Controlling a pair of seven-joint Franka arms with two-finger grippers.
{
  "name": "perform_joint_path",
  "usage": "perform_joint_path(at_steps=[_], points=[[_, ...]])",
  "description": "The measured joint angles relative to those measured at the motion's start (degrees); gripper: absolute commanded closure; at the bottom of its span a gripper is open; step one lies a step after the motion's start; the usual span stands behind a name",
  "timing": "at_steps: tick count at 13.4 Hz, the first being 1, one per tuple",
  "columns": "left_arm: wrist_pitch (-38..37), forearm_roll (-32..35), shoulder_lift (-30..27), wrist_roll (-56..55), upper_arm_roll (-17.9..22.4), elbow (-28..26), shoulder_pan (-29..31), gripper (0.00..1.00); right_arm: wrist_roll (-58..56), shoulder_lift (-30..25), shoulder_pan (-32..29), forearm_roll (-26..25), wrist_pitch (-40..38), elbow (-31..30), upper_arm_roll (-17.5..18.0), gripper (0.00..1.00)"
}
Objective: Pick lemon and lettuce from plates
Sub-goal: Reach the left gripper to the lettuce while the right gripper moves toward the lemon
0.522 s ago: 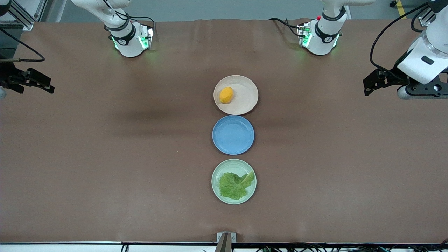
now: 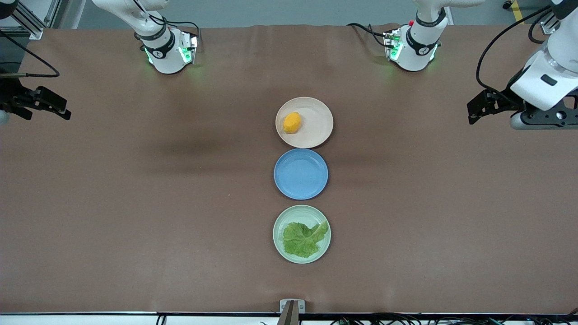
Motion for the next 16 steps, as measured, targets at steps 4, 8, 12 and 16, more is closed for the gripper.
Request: perform_joint_path(at_steps=[4, 8, 12, 16], points=[[11.1, -0.1, 12.2, 0.0, -1.3, 4.4, -6.3, 0.0, 0.0, -0.3, 0.0, 0.0, -0.1, 0.4, 0.0, 0.0], [35.0, -0.1, 26.9, 0.0, -1.4, 5.2, -13.0, 0.0, 0.0, 1.2, 0.0, 0.0, 0.0, 0.7, 0.0, 0.0], [56.2, -0.1, 39.0, 3.0, -1.4, 6.1, -16.6, 0.0, 0.0, 2.6, 0.1, 0.0, 0.5, 2.1, 0.0, 0.0], [67.8, -0.1, 48.6, 4.8, -1.6, 9.2, -19.0, 0.01, 0.4, 8.0, 0.6, 0.3, 2.6, 2.2, 0.0, 0.0]])
